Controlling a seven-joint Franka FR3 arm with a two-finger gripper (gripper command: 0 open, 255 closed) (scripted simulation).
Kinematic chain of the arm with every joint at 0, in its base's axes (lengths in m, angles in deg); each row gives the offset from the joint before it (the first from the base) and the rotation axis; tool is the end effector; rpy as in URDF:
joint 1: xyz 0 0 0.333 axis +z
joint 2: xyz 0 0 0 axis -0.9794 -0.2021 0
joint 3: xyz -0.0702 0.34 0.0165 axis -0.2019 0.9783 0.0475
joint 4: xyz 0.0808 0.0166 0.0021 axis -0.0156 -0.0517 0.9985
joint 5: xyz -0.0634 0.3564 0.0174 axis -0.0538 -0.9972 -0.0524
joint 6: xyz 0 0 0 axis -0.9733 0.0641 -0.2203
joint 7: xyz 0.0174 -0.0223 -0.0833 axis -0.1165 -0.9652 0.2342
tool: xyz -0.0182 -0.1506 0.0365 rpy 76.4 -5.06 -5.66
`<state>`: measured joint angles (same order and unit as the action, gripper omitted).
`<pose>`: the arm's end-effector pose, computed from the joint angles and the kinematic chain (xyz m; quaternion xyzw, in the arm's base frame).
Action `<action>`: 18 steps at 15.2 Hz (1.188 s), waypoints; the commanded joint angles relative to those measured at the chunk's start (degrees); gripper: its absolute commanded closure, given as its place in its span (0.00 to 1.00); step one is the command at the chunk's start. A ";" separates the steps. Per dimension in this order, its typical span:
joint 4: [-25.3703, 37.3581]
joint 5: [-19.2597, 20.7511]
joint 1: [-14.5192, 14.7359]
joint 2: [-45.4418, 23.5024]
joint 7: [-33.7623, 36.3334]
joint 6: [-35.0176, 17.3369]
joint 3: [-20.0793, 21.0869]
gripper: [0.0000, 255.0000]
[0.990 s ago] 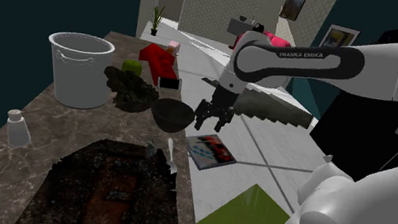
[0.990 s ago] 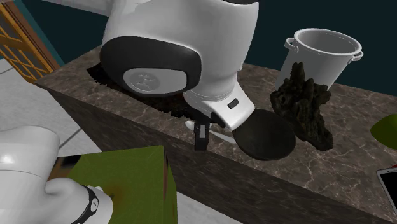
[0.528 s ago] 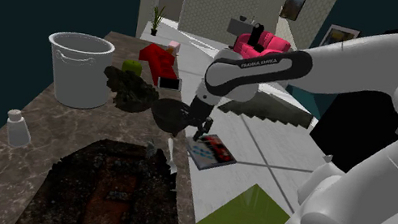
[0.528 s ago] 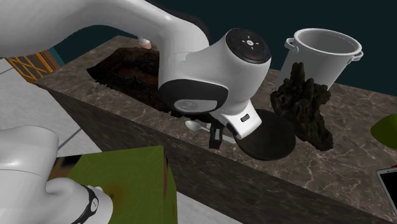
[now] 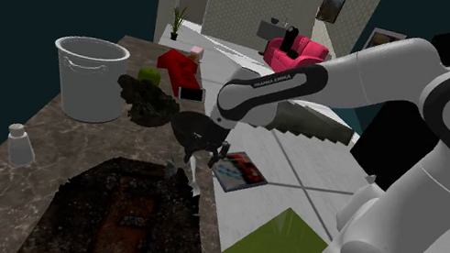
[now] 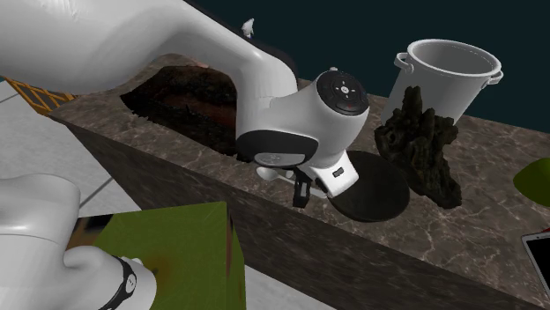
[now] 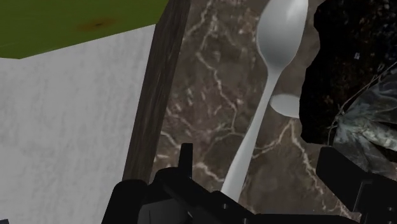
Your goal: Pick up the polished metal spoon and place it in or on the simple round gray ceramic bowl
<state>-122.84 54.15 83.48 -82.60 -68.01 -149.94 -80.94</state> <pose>0.4438 0.1228 0.3533 -0.9775 0.1526 0.0328 0.1421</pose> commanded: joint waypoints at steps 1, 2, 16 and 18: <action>-0.51 -0.62 0.38 -1.55 -0.27 -2.18 0.39 0.00; -0.51 -0.62 0.38 -1.55 -0.27 -2.18 0.39 0.00; -0.51 -0.61 0.38 -1.54 -0.28 -2.16 0.38 1.00; -0.52 -0.61 0.38 -1.53 -0.28 -2.16 0.38 1.00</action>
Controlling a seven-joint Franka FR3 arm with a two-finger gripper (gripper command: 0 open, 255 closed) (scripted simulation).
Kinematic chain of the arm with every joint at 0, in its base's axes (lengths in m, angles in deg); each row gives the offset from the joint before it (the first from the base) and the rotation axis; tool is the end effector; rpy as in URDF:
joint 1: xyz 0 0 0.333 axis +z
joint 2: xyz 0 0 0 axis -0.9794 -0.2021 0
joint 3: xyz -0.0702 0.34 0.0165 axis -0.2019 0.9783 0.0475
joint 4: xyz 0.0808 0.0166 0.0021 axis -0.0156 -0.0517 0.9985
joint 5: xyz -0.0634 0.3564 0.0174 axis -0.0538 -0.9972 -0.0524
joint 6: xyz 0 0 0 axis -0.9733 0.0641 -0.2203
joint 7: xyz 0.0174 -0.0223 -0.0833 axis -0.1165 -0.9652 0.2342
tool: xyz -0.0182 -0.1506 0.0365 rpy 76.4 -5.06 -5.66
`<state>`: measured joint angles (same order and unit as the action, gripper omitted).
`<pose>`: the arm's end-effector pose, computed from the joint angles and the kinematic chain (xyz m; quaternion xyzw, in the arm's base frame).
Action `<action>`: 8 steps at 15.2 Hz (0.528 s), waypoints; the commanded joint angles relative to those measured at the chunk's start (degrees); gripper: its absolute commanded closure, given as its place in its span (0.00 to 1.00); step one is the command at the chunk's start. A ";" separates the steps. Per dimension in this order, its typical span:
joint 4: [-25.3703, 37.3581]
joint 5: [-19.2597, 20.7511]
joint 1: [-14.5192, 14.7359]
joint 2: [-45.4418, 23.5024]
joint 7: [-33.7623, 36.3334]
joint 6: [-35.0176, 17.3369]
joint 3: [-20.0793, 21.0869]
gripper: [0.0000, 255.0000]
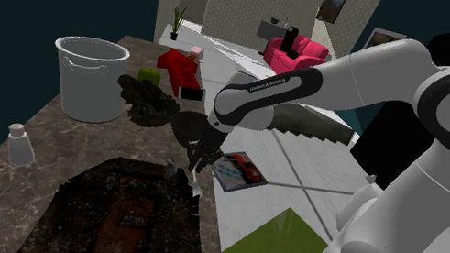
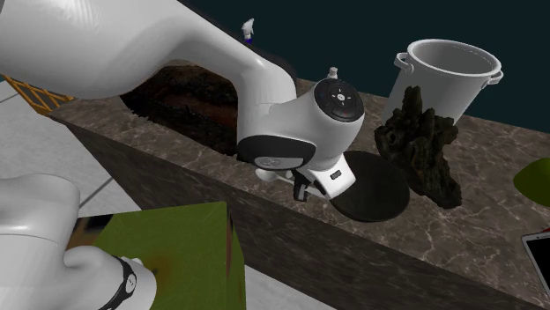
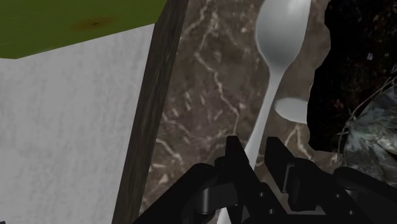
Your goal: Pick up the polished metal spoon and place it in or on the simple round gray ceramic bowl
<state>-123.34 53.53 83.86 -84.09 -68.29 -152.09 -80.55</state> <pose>0.4455 0.1273 0.3411 -0.9774 0.1527 0.0322 0.1424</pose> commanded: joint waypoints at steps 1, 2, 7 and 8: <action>-0.01 0.01 0.00 -0.05 0.00 -0.03 0.00 1.00; 0.23 0.24 -0.05 0.50 0.31 0.73 -0.04 1.00; 1.65 1.28 -0.29 3.04 1.76 4.55 -0.22 1.00; 1.97 1.47 -0.34 3.50 2.04 5.32 -0.25 1.00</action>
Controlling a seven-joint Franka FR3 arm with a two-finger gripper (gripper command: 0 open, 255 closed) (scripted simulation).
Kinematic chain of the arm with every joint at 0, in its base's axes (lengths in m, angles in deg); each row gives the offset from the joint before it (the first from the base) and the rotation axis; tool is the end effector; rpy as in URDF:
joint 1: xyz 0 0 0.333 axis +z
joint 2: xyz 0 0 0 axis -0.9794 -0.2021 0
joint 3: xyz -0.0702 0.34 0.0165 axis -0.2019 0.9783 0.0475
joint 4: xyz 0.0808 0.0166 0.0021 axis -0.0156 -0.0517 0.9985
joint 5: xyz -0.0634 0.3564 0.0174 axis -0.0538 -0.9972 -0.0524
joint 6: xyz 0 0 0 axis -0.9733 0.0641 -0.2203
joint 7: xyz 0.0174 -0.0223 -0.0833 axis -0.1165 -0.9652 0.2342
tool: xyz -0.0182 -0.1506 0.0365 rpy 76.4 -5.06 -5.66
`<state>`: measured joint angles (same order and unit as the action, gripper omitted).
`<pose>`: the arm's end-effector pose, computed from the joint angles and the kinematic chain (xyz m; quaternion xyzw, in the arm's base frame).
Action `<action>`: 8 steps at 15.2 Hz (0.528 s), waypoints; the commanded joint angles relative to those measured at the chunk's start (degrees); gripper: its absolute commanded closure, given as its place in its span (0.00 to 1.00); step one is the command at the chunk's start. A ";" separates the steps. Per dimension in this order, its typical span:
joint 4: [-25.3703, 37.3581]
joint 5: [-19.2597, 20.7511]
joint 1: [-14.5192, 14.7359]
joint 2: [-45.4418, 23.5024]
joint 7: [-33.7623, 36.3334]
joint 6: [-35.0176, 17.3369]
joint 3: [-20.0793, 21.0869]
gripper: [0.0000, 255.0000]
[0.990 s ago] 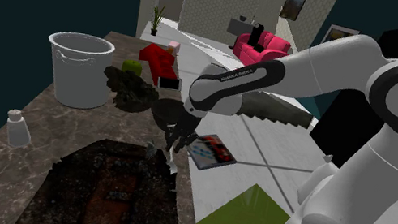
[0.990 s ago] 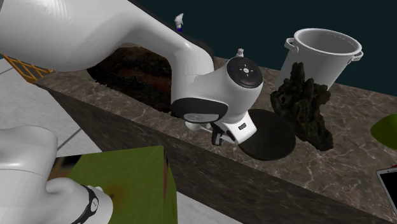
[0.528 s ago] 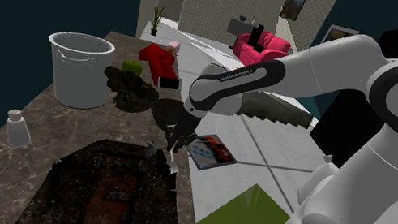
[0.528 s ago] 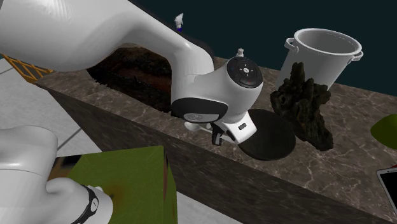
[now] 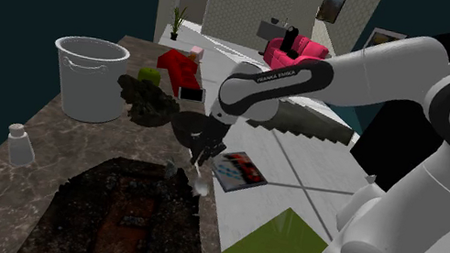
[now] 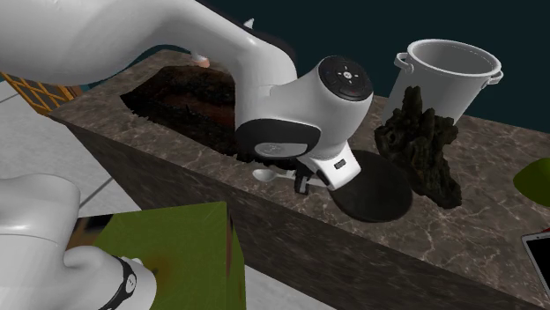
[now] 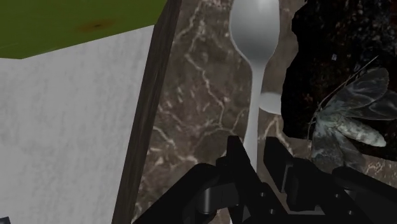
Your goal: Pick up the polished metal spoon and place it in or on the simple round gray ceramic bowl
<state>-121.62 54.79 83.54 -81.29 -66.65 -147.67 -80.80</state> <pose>0.4431 0.1266 0.3691 -0.9774 0.1527 0.0325 0.1422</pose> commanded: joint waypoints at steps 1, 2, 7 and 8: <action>0.59 0.39 -0.07 1.15 0.67 1.66 -0.04 1.00; 0.94 0.57 -0.11 1.60 0.94 2.43 -0.07 1.00; 2.87 1.39 -0.34 3.61 2.21 6.24 -0.25 1.00; 3.30 1.54 -0.38 3.97 2.45 7.00 -0.29 1.00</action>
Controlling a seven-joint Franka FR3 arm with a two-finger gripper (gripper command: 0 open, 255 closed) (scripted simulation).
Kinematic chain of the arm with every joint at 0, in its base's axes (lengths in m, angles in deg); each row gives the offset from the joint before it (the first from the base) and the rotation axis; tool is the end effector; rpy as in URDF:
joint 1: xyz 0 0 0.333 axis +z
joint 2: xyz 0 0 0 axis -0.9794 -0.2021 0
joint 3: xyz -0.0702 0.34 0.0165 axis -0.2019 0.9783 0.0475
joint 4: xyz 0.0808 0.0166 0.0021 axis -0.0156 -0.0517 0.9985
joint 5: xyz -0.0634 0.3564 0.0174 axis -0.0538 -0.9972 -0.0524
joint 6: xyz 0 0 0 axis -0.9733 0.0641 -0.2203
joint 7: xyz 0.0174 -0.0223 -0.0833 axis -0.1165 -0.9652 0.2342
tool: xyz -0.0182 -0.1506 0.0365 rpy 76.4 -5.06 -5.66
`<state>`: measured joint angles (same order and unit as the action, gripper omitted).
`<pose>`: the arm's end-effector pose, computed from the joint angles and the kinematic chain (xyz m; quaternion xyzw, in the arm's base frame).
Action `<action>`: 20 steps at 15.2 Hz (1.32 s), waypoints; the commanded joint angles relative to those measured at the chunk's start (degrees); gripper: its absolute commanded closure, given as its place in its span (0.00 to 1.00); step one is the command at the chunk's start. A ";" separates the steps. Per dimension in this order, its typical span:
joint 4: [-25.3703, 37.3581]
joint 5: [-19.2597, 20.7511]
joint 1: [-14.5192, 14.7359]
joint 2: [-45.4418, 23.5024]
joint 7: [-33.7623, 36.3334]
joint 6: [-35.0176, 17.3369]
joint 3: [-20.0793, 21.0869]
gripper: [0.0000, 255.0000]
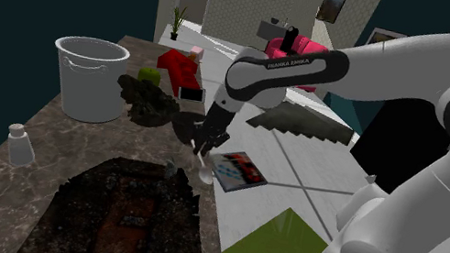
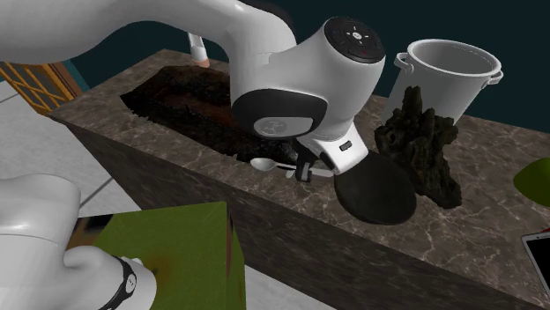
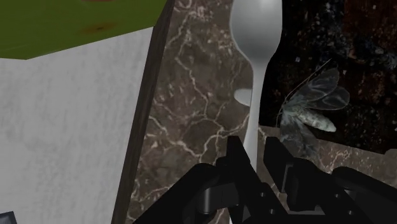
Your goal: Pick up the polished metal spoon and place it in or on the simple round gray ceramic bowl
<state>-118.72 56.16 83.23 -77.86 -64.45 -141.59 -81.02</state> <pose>0.4389 0.1272 0.4086 -0.9774 0.1527 0.0324 0.1422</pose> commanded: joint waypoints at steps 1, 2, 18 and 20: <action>0.83 0.32 -0.10 0.89 0.50 1.69 -0.10 1.00; 1.27 0.46 -0.14 1.22 0.73 2.44 -0.14 1.00; 9.78 2.24 -0.66 4.77 4.14 14.12 -0.76 1.00; 13.80 2.93 -1.47 1.25 2.88 15.07 -1.77 1.00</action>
<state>-106.71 58.78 82.11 -75.08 -61.04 -126.99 -82.34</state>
